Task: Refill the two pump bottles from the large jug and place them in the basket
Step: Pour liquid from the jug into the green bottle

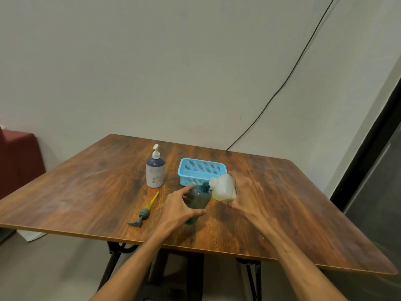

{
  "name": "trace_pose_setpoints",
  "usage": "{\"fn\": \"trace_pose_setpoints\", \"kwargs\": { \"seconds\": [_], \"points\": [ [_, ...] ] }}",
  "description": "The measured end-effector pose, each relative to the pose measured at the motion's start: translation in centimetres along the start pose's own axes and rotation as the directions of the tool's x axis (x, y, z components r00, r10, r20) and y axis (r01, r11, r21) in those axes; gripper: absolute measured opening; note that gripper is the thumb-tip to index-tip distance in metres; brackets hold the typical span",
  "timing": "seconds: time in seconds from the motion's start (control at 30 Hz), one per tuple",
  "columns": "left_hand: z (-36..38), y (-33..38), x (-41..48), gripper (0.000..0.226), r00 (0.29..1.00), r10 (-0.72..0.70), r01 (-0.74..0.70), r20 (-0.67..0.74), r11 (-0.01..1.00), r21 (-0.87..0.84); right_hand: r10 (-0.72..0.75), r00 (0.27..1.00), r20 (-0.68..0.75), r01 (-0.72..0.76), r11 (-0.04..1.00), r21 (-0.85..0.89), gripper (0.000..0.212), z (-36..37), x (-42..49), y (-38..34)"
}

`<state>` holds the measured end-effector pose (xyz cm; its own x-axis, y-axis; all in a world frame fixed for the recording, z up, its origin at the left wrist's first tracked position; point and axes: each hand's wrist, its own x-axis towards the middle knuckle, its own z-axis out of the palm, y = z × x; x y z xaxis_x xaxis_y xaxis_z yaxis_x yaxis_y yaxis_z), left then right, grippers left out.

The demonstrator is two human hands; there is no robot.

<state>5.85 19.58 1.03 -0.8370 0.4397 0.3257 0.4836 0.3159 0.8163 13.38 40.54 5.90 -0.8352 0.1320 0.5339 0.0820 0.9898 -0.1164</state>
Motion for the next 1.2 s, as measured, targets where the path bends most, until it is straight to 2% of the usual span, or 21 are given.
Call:
{"fn": "trace_pose_setpoints", "kwargs": {
  "seconds": [0.33, 0.5, 0.77, 0.93, 1.2],
  "points": [
    [0.1, 0.1, -0.1, 0.087, 1.000, -0.016, 0.016, 0.005, 1.000, 0.017, 0.013, 1.000, 0.027, -0.011, 0.999, -0.049, 0.072, -0.2, -0.3, 0.0],
    [0.3, 0.0, 0.0, 0.090, 0.999, -0.033, 0.033, 0.012, 0.999, 0.019, -0.018, 0.986, 0.164, 0.027, 0.998, -0.050, 0.074, -1.3, 0.1, 0.2],
    [0.4, 0.0, 0.1, 0.090, 0.999, -0.037, 0.037, 0.015, 0.999, 0.030, -0.052, 0.990, 0.133, 0.066, 0.992, -0.107, 0.072, -1.7, -0.1, 0.0],
    [0.6, 0.0, 0.2, 0.091, 0.999, -0.043, 0.042, 0.020, 0.999, 0.029, 0.006, 0.999, 0.043, -0.002, 0.996, -0.090, 0.076, -1.3, -0.4, -0.4],
    [0.6, 0.2, 0.1, 0.086, 1.000, -0.023, 0.023, 0.000, 0.999, 0.029, -0.002, 0.999, 0.034, 0.005, 0.995, -0.098, 0.077, -1.7, -0.4, -0.6]
  ]
}}
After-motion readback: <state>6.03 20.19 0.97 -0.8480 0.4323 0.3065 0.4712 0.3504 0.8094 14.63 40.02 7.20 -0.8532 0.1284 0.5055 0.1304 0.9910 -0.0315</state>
